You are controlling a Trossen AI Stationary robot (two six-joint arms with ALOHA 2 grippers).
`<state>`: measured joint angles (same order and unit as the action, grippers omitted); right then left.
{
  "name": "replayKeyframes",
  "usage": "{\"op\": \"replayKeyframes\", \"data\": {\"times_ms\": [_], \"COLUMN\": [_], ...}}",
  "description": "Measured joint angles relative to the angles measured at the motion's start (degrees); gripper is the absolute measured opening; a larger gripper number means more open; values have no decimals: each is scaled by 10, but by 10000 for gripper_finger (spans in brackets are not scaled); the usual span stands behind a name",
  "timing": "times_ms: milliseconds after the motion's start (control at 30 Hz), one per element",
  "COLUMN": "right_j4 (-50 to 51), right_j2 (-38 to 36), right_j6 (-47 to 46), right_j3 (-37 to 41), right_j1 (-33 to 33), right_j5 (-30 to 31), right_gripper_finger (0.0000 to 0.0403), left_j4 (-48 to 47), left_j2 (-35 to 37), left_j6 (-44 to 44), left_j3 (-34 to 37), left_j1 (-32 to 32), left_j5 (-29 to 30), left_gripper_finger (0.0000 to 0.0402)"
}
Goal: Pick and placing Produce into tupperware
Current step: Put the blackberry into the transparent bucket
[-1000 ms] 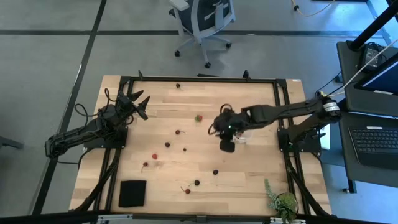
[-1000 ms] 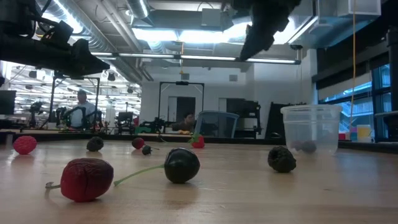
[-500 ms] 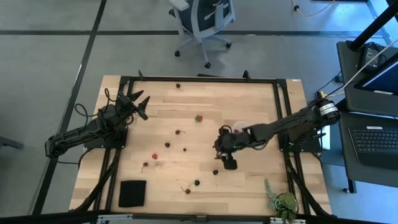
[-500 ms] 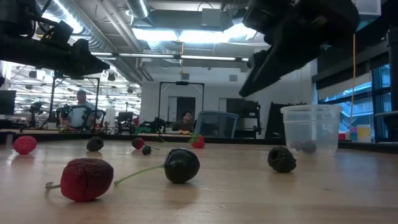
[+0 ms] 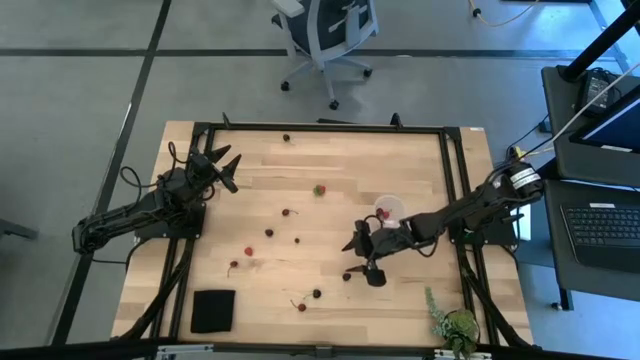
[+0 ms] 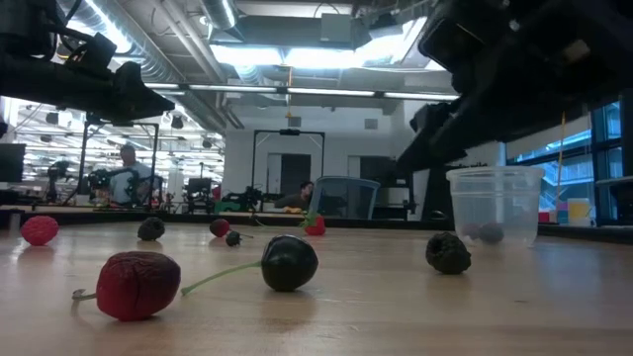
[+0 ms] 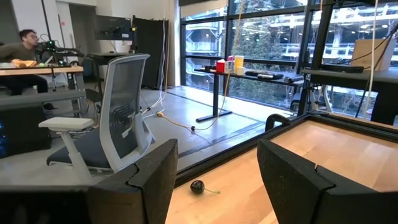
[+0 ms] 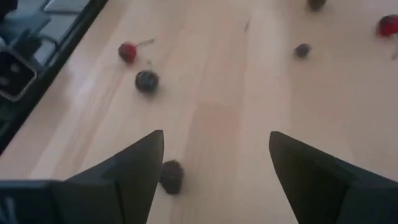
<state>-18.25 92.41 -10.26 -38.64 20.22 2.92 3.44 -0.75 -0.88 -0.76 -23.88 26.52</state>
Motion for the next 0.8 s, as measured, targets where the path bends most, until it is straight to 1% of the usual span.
{"op": "replayKeyframes", "data": {"times_ms": [567, 800], "right_j4": [-18, -6], "right_j2": [143, 146], "right_j6": [0, -30], "right_j3": [-52, -55], "right_j1": [33, 33], "right_j5": [0, 3], "right_gripper_finger": [292, 286], "left_j4": [0, 0], "left_j2": [0, 0], "left_j6": [0, 0], "left_j3": [0, 0], "left_j1": [0, 0], "left_j5": [0, 0], "left_gripper_finger": [214, 214]}}
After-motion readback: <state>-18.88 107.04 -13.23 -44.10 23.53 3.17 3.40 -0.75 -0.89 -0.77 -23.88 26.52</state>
